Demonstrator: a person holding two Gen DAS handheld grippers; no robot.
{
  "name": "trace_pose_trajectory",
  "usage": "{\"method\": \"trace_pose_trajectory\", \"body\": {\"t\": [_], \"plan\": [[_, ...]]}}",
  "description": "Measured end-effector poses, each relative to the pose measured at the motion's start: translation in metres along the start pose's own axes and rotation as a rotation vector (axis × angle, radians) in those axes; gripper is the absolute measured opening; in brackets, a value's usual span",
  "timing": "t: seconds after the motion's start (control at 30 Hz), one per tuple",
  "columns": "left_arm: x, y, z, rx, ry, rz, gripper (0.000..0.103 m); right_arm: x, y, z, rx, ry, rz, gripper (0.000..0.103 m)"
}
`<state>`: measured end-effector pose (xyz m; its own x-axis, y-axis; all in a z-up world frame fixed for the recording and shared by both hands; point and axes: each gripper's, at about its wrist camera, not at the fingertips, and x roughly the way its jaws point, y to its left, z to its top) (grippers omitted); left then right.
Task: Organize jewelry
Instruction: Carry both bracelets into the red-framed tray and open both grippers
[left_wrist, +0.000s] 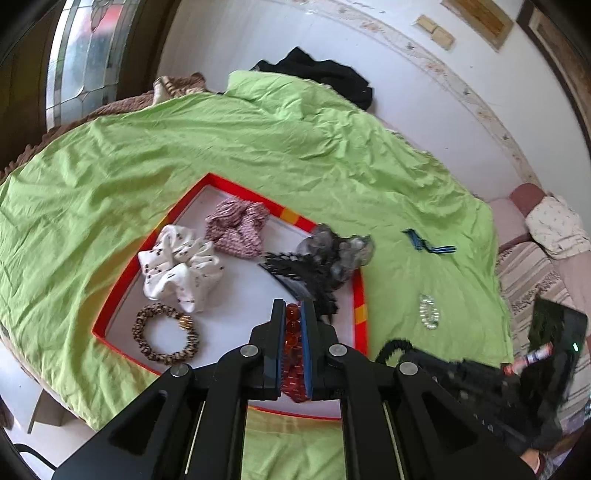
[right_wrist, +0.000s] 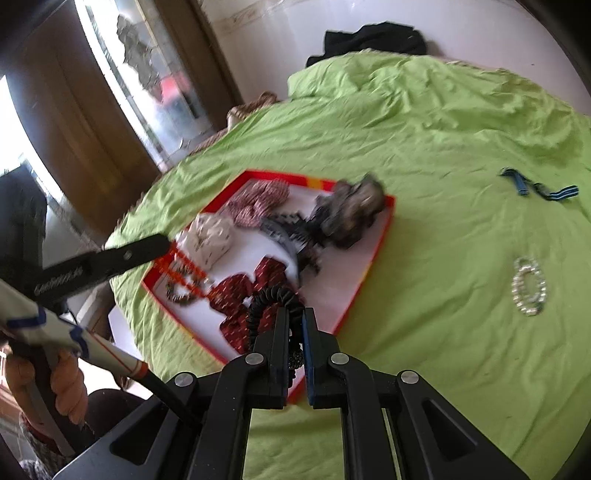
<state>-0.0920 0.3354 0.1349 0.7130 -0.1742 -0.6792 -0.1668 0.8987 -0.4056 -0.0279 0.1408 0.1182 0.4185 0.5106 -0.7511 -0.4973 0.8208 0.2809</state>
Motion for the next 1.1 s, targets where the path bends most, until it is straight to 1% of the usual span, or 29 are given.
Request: {"method": "trace_pose_trajectory", "body": {"t": [0.13, 0.27, 0.37, 0.53, 0.83, 1.1], "plan": [[0.021, 0.015, 0.000, -0.021, 0.028, 0.083, 0.007, 0.019, 0.009, -0.006, -0.015, 0.034, -0.001, 0.007], [0.031, 0.026, -0.001, -0.042, 0.046, 0.118, 0.007, 0.035, 0.013, -0.009, -0.031, 0.057, -0.011, 0.007], [0.033, 0.025, -0.002, -0.024, 0.030, 0.174, 0.007, 0.046, 0.017, -0.012, -0.047, 0.076, -0.023, 0.007], [0.030, 0.016, -0.004, 0.027, -0.012, 0.245, 0.007, 0.059, 0.020, -0.018, -0.054, 0.103, -0.021, 0.007], [0.025, 0.000, -0.005, 0.104, -0.080, 0.342, 0.007, 0.061, 0.023, -0.022, -0.066, 0.108, -0.030, 0.007], [0.022, -0.007, -0.006, 0.132, -0.107, 0.374, 0.007, 0.054, 0.024, -0.023, -0.069, 0.084, -0.031, 0.010]]}}
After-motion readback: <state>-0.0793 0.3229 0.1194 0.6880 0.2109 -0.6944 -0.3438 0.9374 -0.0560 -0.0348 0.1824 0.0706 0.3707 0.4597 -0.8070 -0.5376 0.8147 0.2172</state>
